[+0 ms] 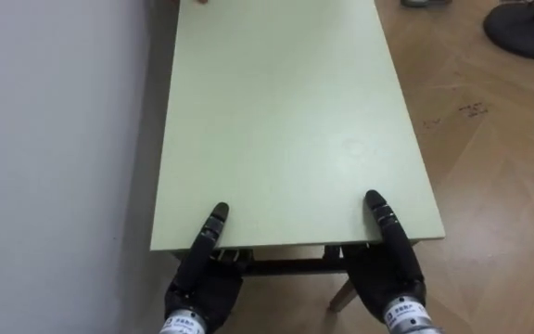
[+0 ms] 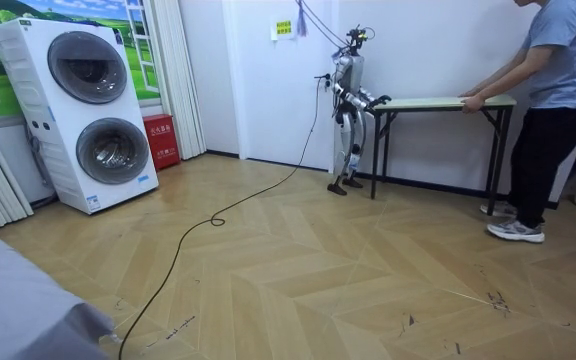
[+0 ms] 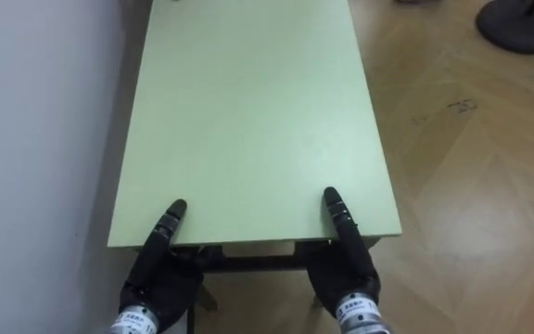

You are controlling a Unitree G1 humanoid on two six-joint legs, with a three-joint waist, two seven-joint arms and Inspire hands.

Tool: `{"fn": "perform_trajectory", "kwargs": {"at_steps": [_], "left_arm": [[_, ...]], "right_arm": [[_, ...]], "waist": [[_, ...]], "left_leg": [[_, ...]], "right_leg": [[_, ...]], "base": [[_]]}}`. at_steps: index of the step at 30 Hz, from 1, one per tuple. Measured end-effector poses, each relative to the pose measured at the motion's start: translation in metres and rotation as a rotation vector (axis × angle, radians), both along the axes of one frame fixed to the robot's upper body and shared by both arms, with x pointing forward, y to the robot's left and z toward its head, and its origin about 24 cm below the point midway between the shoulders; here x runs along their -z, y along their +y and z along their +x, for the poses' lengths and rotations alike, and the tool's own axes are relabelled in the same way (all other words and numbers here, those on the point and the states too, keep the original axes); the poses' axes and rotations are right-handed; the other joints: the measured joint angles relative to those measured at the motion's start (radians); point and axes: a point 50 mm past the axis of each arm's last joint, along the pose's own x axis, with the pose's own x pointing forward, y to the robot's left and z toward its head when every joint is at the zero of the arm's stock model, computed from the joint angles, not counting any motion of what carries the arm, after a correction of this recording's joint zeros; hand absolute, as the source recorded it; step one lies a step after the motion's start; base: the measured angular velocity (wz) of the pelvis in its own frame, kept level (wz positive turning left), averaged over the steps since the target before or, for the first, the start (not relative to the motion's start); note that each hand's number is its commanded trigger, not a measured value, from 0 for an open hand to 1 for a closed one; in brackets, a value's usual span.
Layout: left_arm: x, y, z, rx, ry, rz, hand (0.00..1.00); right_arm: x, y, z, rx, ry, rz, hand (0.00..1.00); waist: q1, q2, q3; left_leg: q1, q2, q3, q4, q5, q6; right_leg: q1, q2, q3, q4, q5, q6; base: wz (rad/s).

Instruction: Move table with human

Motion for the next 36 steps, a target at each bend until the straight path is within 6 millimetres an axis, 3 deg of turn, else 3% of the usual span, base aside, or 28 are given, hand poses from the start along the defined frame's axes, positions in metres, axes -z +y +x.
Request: {"fn": "perform_trajectory", "kwargs": {"at_steps": [7,16,24,36], "left_arm": [[0.007,0.004,-0.003,-0.007,0.035,0.014,1.0],[0.007,0.005,-0.001,-0.02,0.025,0.042,1.0],[0.017,0.005,-0.006,0.001,0.028,0.052,1.0],[0.022,0.008,-0.008,0.016,0.02,0.064,1.0]], "right_arm": [[0.006,0.0,-0.002,-0.011,0.033,-0.012,1.0],[0.008,0.005,0.003,-0.018,0.037,-0.005,1.0],[0.018,0.005,-0.001,-0.02,0.068,-0.017,1.0],[0.02,0.006,-0.002,-0.031,0.069,-0.015,1.0]], "waist": [[0.011,-0.007,0.0018],[0.023,-0.034,0.0144],[0.033,-0.045,0.0132],[0.031,-0.043,0.0112]], "left_leg": [[0.038,0.007,0.025,-0.049,0.008,0.006],[0.078,0.017,0.045,-0.096,0.003,0.011],[0.13,0.021,0.046,-0.116,-0.008,0.005],[0.131,0.026,0.046,-0.109,-0.015,0.002]], "right_leg": [[0.033,0.008,0.011,-0.062,0.024,0.004],[0.077,0.025,0.023,-0.131,0.057,0.005],[0.126,0.032,0.025,-0.153,0.058,0.004],[0.138,0.038,0.024,-0.165,0.059,0.002]], "base": [[-0.07],[-0.09],[-0.01],[0.0]]}}
